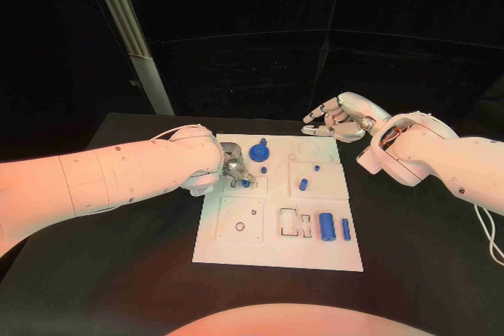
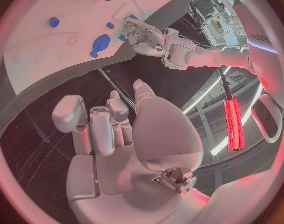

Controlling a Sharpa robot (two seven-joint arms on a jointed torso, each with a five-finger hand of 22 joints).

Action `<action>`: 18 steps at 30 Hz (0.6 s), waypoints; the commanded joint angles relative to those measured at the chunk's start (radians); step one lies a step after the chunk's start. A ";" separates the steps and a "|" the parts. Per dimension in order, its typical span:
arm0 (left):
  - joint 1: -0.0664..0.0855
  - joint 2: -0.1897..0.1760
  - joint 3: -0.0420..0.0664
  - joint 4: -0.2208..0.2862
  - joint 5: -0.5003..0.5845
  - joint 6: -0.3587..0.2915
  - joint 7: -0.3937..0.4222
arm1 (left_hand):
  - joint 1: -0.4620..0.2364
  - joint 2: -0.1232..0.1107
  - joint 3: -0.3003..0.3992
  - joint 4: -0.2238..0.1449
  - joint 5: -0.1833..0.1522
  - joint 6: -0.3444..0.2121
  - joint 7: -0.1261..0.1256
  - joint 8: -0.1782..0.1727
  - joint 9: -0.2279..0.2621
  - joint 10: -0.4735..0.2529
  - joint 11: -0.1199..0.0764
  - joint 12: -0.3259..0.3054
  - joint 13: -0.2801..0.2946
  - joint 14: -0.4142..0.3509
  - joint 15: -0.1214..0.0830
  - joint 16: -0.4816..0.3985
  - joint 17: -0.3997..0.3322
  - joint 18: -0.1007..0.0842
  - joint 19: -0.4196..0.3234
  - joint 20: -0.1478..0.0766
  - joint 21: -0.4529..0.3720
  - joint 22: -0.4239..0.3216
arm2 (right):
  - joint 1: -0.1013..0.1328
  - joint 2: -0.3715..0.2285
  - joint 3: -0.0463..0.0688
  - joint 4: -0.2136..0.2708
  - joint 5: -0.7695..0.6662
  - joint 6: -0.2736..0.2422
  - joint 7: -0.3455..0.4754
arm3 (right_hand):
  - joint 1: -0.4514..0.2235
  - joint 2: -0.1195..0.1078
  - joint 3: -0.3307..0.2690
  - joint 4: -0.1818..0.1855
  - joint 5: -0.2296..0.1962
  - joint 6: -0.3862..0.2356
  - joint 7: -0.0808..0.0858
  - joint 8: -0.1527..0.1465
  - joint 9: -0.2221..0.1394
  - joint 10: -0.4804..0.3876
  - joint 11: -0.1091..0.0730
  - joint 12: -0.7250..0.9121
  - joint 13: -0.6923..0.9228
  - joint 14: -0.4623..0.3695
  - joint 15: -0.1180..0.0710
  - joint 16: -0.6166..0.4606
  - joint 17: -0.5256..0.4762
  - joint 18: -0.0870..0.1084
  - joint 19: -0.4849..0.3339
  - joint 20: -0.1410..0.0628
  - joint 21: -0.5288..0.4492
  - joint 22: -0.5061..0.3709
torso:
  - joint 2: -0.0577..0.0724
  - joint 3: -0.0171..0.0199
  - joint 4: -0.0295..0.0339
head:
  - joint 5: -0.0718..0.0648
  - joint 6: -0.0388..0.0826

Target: Assemble the parts on the task board

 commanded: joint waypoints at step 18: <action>0.001 -0.006 0.000 -0.009 0.008 -0.011 -0.008 | -0.064 -0.030 -0.359 0.142 -0.065 0.015 -0.006 0.010 0.012 0.006 -0.002 0.012 0.006 0.104 -0.012 0.003 0.263 -0.013 0.019 -0.009 0.013 0.051 | 0.002 0.005 0.001 -0.008 0.020 0.006 0.014 | -0.058 0.052 -0.083 0.073 -0.089 -0.017 0.002 0.018 -0.002 -0.010 0.004 -0.002 -0.003 0.044 -0.003 -0.012 -0.002 0.020 -0.010 0.001 -0.025 -0.024 | -0.001 -0.0008 0.0003 | -0.002 0.007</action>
